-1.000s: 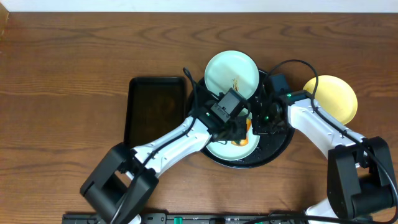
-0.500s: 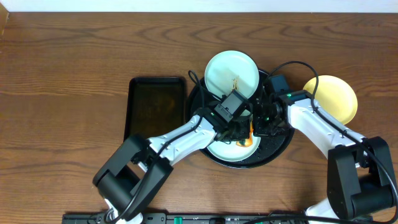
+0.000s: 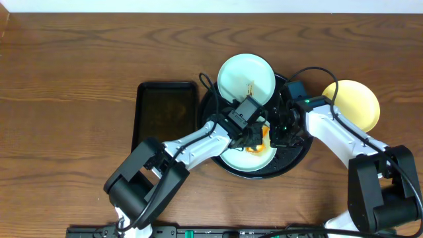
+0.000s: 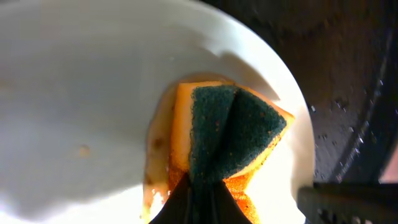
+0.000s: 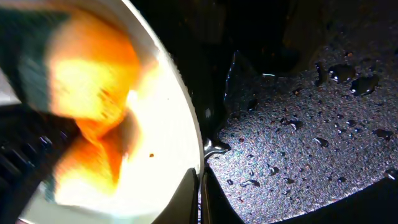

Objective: Clean dirty plates on tray and stack at the side

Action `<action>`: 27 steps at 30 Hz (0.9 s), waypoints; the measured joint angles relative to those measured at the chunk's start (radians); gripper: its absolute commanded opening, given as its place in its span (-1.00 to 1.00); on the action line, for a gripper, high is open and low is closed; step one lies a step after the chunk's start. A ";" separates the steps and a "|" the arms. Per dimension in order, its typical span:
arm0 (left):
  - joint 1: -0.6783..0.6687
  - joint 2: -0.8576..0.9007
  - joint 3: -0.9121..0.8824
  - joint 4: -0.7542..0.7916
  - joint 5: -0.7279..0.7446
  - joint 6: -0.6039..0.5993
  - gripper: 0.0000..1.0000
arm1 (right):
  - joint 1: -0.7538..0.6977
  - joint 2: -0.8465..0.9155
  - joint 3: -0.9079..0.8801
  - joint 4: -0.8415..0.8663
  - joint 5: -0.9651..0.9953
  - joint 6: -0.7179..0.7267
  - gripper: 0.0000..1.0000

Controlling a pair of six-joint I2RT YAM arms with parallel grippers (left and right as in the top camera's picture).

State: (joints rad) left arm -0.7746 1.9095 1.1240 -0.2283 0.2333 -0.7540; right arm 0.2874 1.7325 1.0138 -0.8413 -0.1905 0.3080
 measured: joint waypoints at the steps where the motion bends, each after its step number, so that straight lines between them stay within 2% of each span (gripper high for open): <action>1: 0.006 0.000 0.000 0.001 -0.005 0.002 -0.85 | 0.000 0.000 0.000 0.000 0.000 0.000 -0.98; 8: 0.048 0.000 0.000 -0.008 -0.024 0.015 -0.85 | 0.000 0.000 0.000 -0.006 0.001 0.002 -0.98; 13: 0.096 -0.010 0.006 -0.072 -0.027 0.029 -0.85 | 0.000 0.000 0.000 -0.008 0.000 0.003 -0.96; 14: 0.106 -0.015 0.006 -0.087 -0.029 0.033 -0.85 | 0.000 0.000 0.000 -0.008 0.001 0.003 -0.90; 16: 0.124 -0.028 0.006 -0.113 -0.029 0.054 -0.85 | 0.000 0.000 0.000 -0.009 0.003 0.008 -0.61; 18: 0.136 -0.045 0.005 -0.129 -0.023 0.087 -0.85 | 0.000 0.000 0.000 -0.014 0.012 0.009 -0.46; 27: 0.148 -0.275 -0.005 -0.243 -0.026 0.196 -0.85 | 0.000 0.000 0.000 0.000 0.028 0.011 -0.38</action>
State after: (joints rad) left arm -0.6262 1.6344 1.1187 -0.4713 0.2077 -0.5579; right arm 0.2874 1.7325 1.0138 -0.8410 -0.1627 0.3187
